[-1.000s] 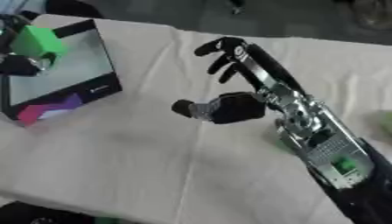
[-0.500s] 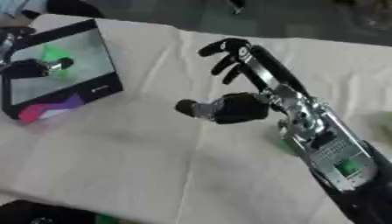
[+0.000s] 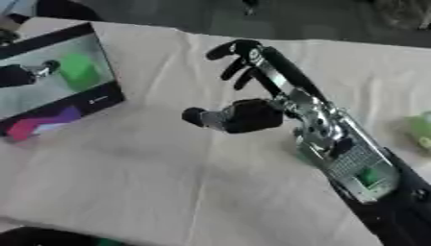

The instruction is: Pick up the objects with one hand, pass them to the other hand, and then place them into the box on the other side of the table.

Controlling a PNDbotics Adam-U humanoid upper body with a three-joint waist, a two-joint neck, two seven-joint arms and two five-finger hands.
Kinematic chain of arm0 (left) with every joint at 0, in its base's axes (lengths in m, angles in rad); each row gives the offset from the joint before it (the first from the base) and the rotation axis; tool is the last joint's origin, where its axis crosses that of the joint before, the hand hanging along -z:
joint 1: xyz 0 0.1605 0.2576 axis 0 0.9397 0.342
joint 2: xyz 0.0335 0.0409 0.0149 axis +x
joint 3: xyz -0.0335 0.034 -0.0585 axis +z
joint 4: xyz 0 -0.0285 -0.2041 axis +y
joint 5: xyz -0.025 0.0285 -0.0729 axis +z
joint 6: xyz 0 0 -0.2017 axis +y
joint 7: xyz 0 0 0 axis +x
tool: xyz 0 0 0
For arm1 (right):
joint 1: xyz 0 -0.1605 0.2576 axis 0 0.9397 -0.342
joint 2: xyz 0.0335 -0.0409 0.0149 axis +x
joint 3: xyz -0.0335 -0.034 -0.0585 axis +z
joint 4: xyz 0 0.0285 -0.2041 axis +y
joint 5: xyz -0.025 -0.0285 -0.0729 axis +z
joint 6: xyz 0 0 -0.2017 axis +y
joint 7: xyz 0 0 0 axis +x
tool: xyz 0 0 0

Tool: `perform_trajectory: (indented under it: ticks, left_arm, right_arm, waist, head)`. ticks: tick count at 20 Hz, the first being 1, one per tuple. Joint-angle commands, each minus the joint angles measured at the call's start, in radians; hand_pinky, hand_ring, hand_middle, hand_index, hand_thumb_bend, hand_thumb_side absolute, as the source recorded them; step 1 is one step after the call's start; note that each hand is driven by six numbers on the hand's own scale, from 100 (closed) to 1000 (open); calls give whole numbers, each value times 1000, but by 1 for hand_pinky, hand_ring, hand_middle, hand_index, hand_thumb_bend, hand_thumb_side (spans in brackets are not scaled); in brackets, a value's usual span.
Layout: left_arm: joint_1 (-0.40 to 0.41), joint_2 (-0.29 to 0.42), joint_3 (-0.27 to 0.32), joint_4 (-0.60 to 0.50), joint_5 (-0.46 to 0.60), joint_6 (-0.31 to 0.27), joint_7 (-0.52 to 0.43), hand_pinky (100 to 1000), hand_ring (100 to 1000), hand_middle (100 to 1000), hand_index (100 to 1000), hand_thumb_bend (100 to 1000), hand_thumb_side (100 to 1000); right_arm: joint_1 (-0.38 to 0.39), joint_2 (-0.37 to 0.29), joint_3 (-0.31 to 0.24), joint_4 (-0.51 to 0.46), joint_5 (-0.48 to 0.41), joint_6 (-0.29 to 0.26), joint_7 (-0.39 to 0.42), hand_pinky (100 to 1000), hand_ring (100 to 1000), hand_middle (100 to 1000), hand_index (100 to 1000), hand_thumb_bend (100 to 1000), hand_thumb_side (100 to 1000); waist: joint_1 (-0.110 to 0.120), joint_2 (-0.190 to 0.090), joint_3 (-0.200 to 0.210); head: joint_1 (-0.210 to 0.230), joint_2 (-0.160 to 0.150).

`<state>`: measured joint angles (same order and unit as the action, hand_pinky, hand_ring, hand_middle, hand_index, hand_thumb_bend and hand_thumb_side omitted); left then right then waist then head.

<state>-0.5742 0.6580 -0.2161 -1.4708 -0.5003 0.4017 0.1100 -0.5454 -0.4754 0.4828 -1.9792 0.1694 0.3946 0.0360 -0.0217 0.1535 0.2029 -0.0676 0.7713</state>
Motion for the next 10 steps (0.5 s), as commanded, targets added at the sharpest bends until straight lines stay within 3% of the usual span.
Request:
perform_trajectory:
  ticks: [1, 5, 10]
  left_arm:
    - [19, 22, 18, -128, 106, -23, 63, 900, 651, 677, 758, 451, 492]
    - [61, 28, 18, -236, 203, -17, 114, 909, 646, 676, 754, 427, 502]
    - [92, 42, 14, -287, 232, 5, 117, 908, 649, 678, 757, 418, 519]
  right_arm:
    - [-12, -37, -22, -21, -6, 9, -7, 604, 686, 792, 791, 667, 380]
    - [5, -59, -32, -21, -5, 38, -9, 619, 702, 802, 798, 672, 385]
    - [26, -100, -40, -21, 9, 99, 13, 644, 728, 817, 805, 668, 389]
  waist:
    - [-14, -9, -5]
    - [-28, -15, -20]
    - [-41, -22, -40]
  head:
    - [-31, -1]
    - [-32, -1]
    - [-28, -1]
